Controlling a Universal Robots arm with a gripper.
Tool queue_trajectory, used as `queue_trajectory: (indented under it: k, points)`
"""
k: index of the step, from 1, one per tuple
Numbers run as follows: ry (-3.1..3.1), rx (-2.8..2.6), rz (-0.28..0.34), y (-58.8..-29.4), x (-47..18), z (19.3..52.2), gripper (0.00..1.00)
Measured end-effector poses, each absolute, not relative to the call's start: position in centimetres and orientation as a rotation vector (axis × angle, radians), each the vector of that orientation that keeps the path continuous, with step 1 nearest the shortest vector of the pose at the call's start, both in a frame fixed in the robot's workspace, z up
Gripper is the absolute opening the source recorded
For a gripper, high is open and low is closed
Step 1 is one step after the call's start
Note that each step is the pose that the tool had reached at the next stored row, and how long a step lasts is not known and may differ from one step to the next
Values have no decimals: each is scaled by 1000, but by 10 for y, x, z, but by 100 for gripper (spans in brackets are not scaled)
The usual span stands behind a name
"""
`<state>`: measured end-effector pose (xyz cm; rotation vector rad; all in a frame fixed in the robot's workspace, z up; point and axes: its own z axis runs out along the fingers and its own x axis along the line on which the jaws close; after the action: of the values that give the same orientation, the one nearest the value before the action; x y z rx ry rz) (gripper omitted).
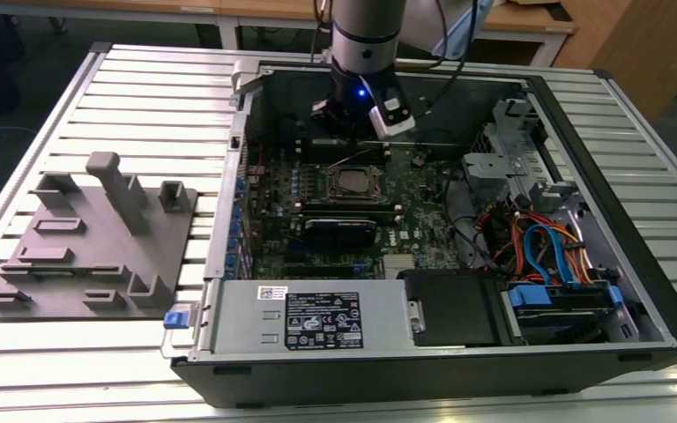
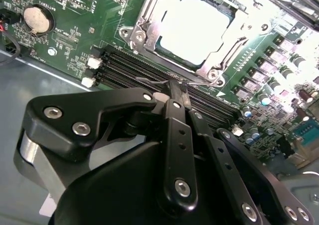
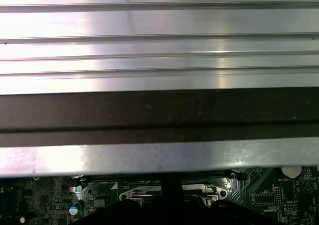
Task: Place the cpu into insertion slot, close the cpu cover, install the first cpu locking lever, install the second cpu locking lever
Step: 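Install the first cpu locking lever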
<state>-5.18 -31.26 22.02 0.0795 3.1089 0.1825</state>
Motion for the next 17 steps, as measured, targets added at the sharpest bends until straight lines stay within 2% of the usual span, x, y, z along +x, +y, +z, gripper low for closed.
queue_trajectory:
  k: [17]
  points:
    - [3109,80,182,-311,-43,215,10]
